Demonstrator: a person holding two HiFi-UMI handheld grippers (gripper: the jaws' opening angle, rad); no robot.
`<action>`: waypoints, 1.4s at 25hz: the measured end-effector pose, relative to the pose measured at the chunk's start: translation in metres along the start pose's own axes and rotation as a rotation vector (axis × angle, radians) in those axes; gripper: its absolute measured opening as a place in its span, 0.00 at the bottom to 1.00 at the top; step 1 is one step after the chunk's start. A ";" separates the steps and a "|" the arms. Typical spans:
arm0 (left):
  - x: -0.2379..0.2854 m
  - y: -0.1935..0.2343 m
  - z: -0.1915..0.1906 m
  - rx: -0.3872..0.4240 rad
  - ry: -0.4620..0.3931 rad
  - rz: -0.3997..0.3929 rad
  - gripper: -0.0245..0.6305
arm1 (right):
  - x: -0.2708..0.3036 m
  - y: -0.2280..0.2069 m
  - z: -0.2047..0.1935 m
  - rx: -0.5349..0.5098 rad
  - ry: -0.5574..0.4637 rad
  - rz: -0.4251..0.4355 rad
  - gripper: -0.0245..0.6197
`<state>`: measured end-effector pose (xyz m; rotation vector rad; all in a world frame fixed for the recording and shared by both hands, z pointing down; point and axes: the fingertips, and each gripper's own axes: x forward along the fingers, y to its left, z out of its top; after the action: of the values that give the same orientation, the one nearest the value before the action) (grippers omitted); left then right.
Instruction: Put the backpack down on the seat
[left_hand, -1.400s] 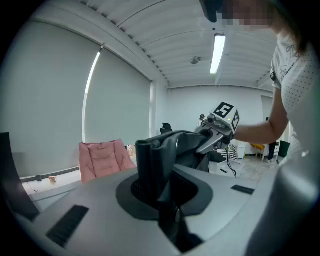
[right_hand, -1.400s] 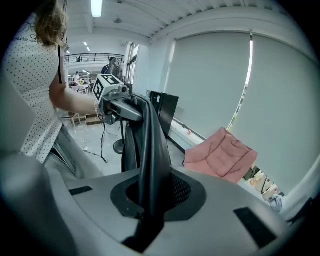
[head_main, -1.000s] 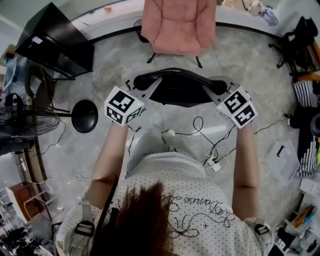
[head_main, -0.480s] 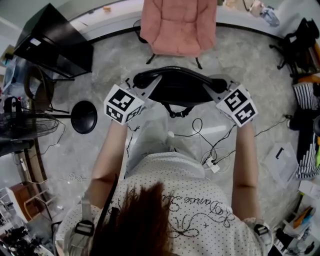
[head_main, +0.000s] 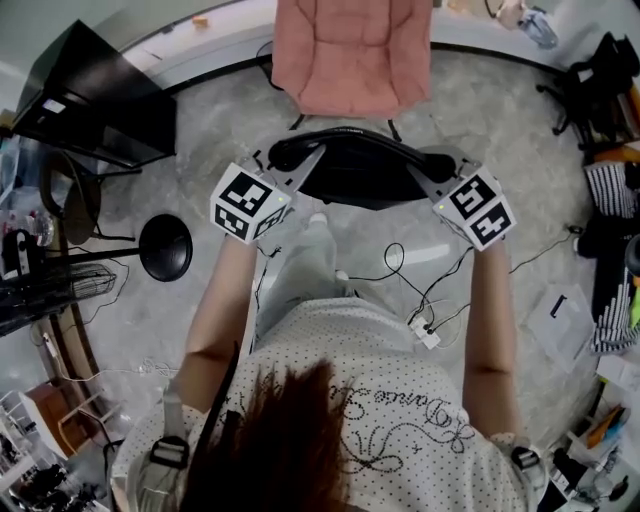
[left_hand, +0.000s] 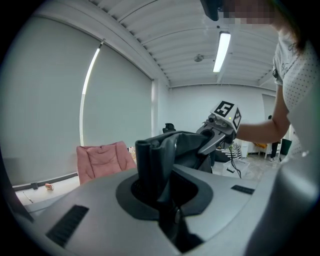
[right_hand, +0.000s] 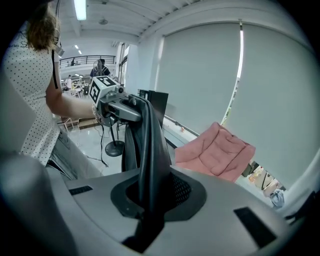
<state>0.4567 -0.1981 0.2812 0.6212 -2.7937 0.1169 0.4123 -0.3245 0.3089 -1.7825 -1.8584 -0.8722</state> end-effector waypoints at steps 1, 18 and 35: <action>0.005 0.010 0.001 -0.001 0.001 -0.003 0.10 | 0.006 -0.008 0.003 0.007 0.000 0.002 0.10; 0.075 0.160 0.021 -0.003 -0.001 -0.039 0.10 | 0.092 -0.134 0.059 0.044 0.010 -0.024 0.10; 0.193 0.265 0.052 -0.088 -0.030 0.130 0.10 | 0.145 -0.311 0.073 -0.095 -0.006 0.093 0.10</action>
<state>0.1634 -0.0430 0.2813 0.4239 -2.8491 0.0104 0.1011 -0.1634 0.3085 -1.9138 -1.7497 -0.9349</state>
